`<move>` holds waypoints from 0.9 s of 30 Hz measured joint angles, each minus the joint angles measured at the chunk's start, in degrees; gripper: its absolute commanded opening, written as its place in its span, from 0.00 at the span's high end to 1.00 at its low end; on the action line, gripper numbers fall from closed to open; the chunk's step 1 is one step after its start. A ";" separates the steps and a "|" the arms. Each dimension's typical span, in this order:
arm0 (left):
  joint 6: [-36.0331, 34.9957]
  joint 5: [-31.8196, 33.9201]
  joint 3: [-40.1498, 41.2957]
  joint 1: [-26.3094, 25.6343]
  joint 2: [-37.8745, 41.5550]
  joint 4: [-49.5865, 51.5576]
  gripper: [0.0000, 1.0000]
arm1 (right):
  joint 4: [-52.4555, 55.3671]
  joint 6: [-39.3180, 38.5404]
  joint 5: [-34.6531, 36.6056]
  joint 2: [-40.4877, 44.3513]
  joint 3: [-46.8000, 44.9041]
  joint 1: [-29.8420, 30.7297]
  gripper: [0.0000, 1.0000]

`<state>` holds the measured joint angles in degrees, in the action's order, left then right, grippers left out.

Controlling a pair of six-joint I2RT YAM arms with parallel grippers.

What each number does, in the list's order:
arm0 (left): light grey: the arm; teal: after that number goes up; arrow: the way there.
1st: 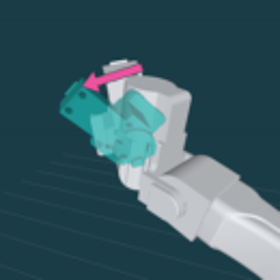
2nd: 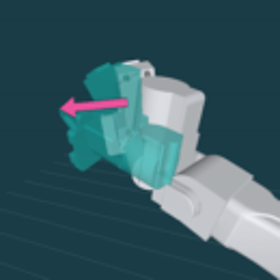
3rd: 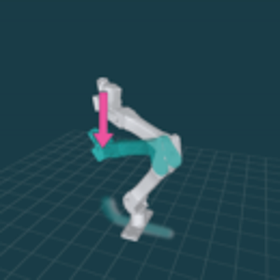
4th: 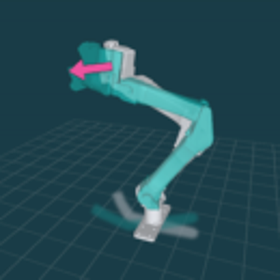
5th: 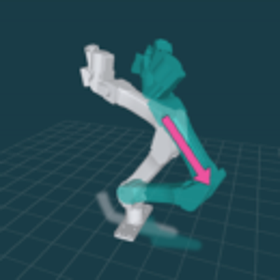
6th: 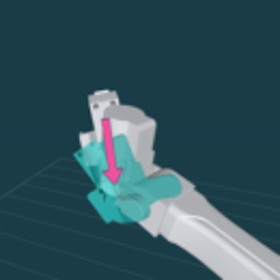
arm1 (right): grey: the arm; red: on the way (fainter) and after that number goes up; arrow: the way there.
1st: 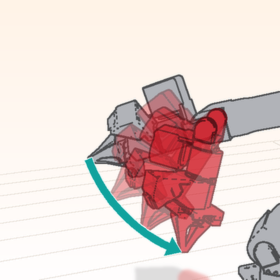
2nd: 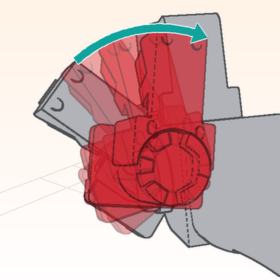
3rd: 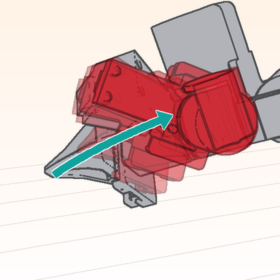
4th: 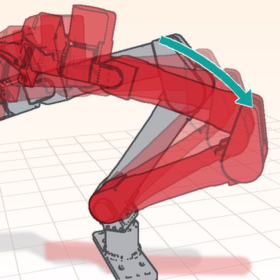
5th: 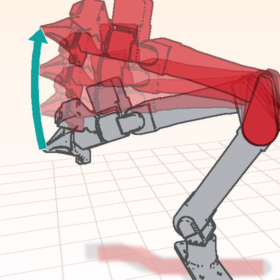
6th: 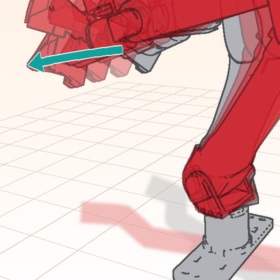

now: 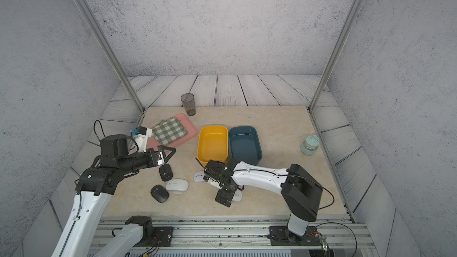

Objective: Place the mice by color into the storage box
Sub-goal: Place the mouse at the center of the board, then pick up the mouse from the center of the board.

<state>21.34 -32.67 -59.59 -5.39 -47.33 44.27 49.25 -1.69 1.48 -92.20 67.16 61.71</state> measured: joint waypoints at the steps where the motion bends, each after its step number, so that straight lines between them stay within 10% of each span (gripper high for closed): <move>1: -0.52 -0.11 -0.07 -0.35 0.17 0.00 0.02 | -0.02 1.03 -0.28 2.60 -0.31 -0.46 0.01; 9: -5.40 8.15 -0.61 -22.58 -1.44 -1.05 0.02 | -0.17 11.89 -9.33 31.10 -5.11 -28.24 0.01; 16: -14.40 23.23 0.07 -45.92 -17.86 -1.57 0.02 | 3.50 16.63 -20.41 32.15 -4.02 -45.05 0.01; 27: -33.20 29.90 1.20 -56.54 -34.67 -5.11 0.02 | 5.38 17.99 -31.12 28.79 -4.81 -56.61 0.01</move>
<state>-11.86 -2.76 -58.39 -61.93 -82.00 39.16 54.63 16.29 -29.65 -63.42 62.35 5.10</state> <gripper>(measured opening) 0.976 0.988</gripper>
